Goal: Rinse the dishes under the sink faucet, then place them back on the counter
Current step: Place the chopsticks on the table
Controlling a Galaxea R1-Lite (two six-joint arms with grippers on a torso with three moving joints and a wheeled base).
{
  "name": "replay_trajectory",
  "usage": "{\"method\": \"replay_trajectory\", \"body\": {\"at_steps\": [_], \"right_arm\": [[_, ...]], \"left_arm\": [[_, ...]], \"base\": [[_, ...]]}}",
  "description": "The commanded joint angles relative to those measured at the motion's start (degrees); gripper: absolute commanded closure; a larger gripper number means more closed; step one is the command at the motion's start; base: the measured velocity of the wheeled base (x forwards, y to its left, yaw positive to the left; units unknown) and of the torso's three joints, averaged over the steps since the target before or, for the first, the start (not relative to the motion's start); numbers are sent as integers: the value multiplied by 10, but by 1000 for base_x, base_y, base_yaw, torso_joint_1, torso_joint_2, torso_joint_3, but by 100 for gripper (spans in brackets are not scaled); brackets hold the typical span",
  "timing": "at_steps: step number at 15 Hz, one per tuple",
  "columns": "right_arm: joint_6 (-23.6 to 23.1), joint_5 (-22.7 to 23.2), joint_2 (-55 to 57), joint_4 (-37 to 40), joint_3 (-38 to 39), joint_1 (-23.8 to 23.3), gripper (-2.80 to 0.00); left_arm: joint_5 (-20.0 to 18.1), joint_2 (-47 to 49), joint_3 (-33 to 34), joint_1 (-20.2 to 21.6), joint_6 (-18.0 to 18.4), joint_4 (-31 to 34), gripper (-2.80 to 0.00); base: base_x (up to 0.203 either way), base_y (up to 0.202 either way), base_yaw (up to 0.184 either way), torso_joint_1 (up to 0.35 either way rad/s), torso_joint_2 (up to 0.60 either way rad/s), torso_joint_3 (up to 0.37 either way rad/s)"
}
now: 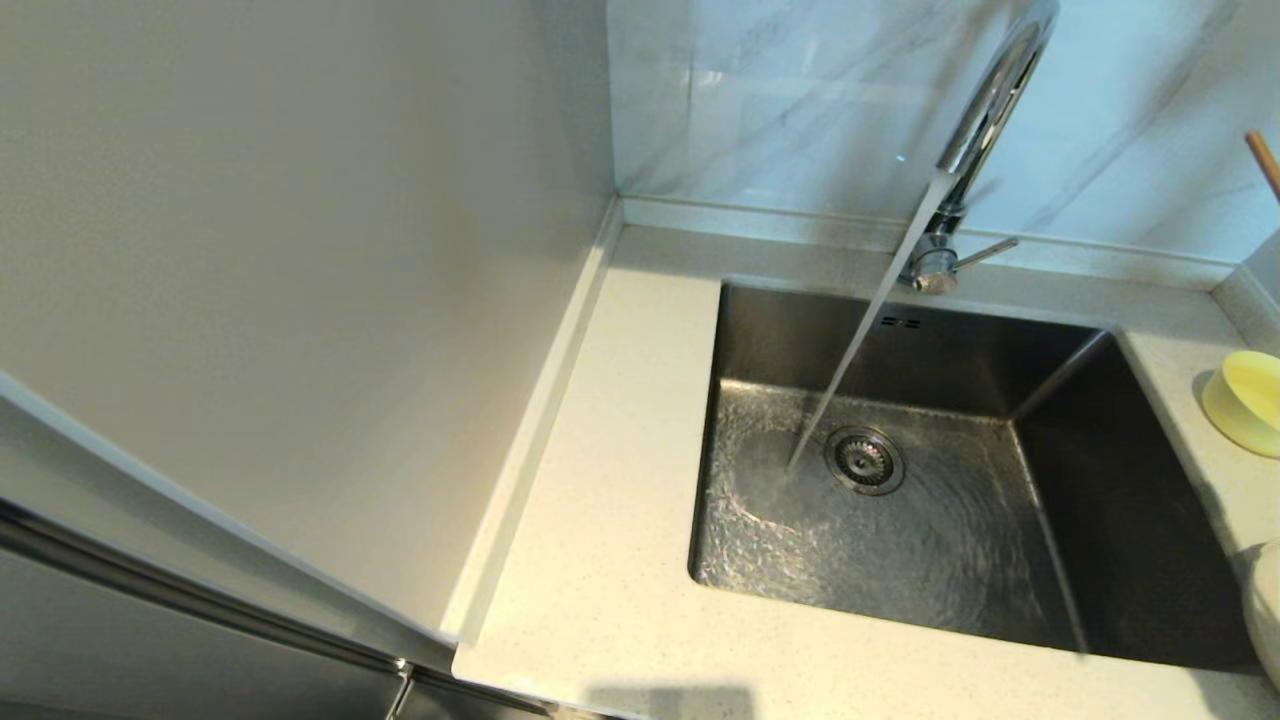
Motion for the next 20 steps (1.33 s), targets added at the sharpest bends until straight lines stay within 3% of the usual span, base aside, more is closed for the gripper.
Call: {"method": "replay_trajectory", "body": {"at_steps": [1, 2, 5, 9, 11, 13, 15, 17, 20], "right_arm": [[-20, -13, -15, 216, -5, -46, 0], [-42, -25, -28, 259, 3, -67, 0], [-71, -31, -44, 280, 10, -78, 0], [-70, -87, -42, 326, 29, -89, 0], [-42, -107, -29, 284, 59, -98, 0], [-4, -157, -10, 196, 107, -107, 0], [9, -201, 9, 159, 136, -140, 0], [9, -211, 16, 152, 160, -169, 0], [7, -213, 23, 143, 185, -173, 0]], "left_arm": [[-1, 0, 0, 0, 0, 0, 0], [0, 0, 0, 0, 0, 0, 0], [0, 0, 0, 0, 0, 0, 0], [0, 0, 0, 0, 0, 0, 0], [0, 0, 0, 0, 0, 0, 0], [0, 0, 0, 0, 0, 0, 0], [0, 0, 0, 0, 0, 0, 0], [0, 0, 0, 0, 0, 0, 0], [-1, 0, 0, 0, 0, 0, 0]], "base": [[0, 0, 0, 0, 0, 0], [0, 0, 0, 0, 0, 0], [0, 0, 0, 0, 0, 0], [0, 0, 0, 0, 0, 0], [0, 0, 0, 0, 0, 0], [0, 0, 0, 0, 0, 0], [0, 0, 0, 0, 0, 0], [0, 0, 0, 0, 0, 0], [0, 0, 0, 0, 0, 0]]}}
